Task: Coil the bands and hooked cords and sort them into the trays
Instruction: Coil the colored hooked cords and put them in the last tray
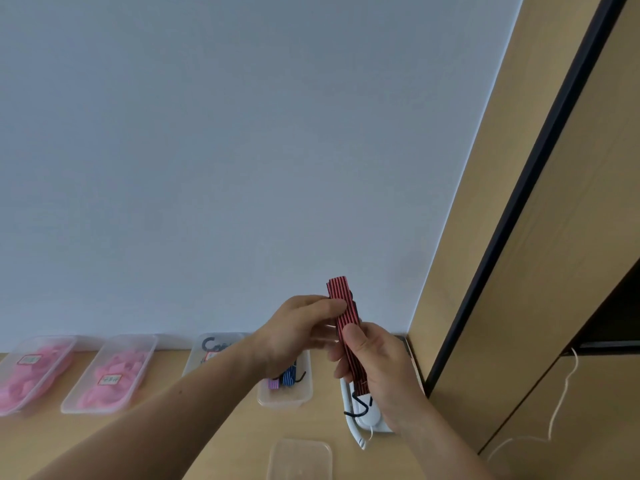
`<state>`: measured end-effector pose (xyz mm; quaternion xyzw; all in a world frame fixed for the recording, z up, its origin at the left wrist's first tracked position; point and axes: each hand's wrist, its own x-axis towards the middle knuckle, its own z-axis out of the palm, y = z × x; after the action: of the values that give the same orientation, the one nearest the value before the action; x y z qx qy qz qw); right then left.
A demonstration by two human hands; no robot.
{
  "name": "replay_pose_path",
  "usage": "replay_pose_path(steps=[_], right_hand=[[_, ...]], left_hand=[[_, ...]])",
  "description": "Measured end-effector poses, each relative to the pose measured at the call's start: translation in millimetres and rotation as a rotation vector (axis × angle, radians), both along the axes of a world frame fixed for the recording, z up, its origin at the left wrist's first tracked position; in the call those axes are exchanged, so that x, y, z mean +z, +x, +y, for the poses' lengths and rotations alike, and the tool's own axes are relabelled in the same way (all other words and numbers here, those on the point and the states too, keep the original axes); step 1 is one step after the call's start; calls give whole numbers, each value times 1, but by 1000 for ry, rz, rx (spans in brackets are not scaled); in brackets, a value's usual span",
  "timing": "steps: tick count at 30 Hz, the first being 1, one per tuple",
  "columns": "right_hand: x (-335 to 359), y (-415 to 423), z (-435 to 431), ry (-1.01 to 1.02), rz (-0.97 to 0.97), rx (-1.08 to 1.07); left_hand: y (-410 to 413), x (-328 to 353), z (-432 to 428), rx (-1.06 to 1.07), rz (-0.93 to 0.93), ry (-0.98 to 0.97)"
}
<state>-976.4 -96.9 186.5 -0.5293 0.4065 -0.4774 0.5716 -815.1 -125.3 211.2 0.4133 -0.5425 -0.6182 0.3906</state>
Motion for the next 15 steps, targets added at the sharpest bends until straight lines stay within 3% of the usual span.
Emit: replay_pose_path(steps=[6, 11, 15], right_hand=[[-8, 1, -2, 60, 39, -10], [-17, 0, 0, 115, 81, 20], [-14, -1, -1, 199, 25, 9]], left_hand=[[5, 1, -3, 148, -45, -92], [8, 4, -6, 223, -72, -281], [12, -4, -3, 224, -368, -511]])
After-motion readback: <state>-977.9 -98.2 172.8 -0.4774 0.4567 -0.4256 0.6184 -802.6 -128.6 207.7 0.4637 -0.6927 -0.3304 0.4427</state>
